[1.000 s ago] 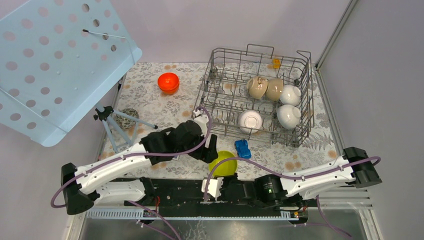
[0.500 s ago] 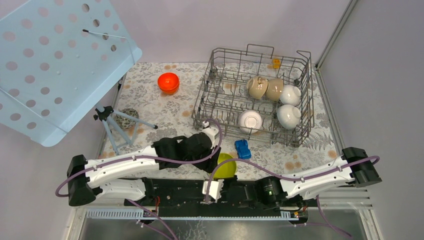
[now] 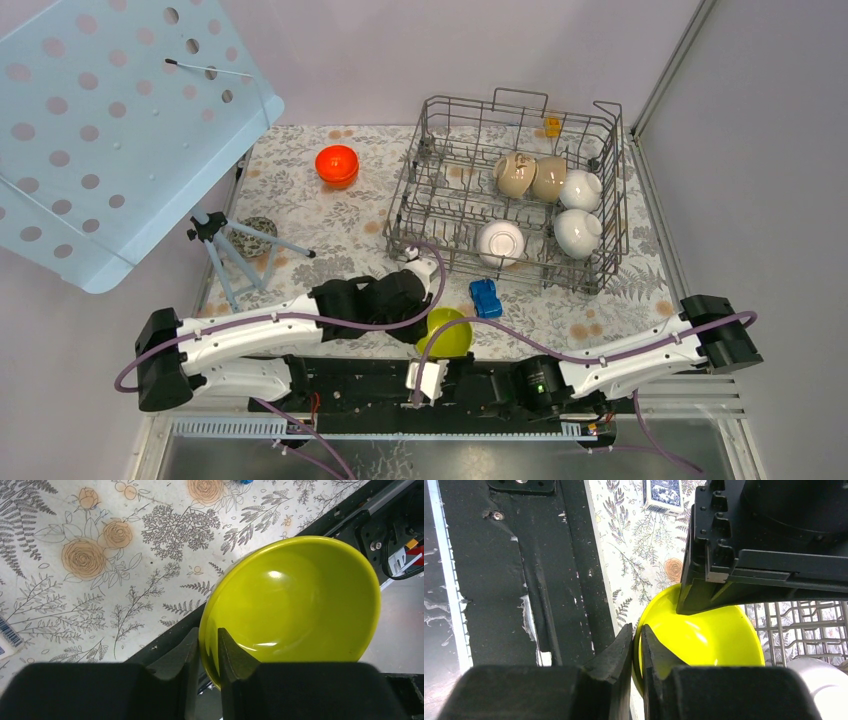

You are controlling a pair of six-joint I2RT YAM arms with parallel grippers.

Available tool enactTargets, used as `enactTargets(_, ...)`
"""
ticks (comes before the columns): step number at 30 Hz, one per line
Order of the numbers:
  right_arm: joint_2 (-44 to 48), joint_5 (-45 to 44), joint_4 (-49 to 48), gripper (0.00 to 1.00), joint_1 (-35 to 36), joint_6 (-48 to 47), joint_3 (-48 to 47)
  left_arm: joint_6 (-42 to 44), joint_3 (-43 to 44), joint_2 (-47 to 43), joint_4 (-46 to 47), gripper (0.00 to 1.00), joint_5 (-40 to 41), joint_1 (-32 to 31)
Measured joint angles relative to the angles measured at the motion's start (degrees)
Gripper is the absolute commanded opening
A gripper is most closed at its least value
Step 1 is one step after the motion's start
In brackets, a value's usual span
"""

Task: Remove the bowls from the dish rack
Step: Place the bowl at the center of the board.

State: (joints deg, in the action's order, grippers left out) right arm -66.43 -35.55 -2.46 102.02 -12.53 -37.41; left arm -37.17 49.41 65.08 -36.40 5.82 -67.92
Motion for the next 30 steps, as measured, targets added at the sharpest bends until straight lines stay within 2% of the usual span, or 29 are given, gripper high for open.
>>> enactTargets(2, -0.15, 0.02, -0.15, 0.0, 0.0, 0.44, 0.0, -0.46, -0.33, 0.02, 0.76, 0.05, -0.24, -0.02)
enactTargets(3, -0.24, 0.02, -0.33, 0.03, 0.02, 0.72, 0.07, -0.94, -0.39, 0.02, 1.03, 0.0, -0.26, 0.0)
enactTargets(5, -0.33, -0.15, -0.87, 0.33, 0.07, 1.75, 0.24, -2.34, -0.48, 0.02, 2.78, 0.0, -0.26, 0.04)
enactTargets(6, -0.33, -0.72, -0.87, 0.51, 0.09, 2.27, 0.31, -2.6, -0.48, 0.0, 3.13, 0.0, -0.13, 0.04)
enactTargets(8, -0.31, -1.11, -0.9, 0.78, 0.09, 3.74, 0.33, -2.8, -0.68, 0.0, 3.17, 0.0, 0.22, -0.02)
enactTargets(9, -0.28, -1.31, -0.96, 0.97, 0.11, 4.5, 0.33, -2.89, -1.05, -0.09, 3.04, 0.0, 0.37, -0.04)
enactTargets(14, 0.42, -2.49, 0.74, 1.0, 0.22, 12.7, -0.04, -4.57, -2.34, -1.09, 0.92, 0.0, 4.11, -0.15)
enactTargets(21, 6.86, -7.1, 5.62, 1.0, 0.22, 31.87, -4.48, -9.68, -2.34, -4.7, -0.81, 0.0, 11.54, -0.15)
enactTargets(30, 8.81, -18.8, 22.71, 0.9, -2.34, 57.48, -13.64, -25.92, -5.53, -9.09, -4.74, 0.0, 20.37, -0.15)
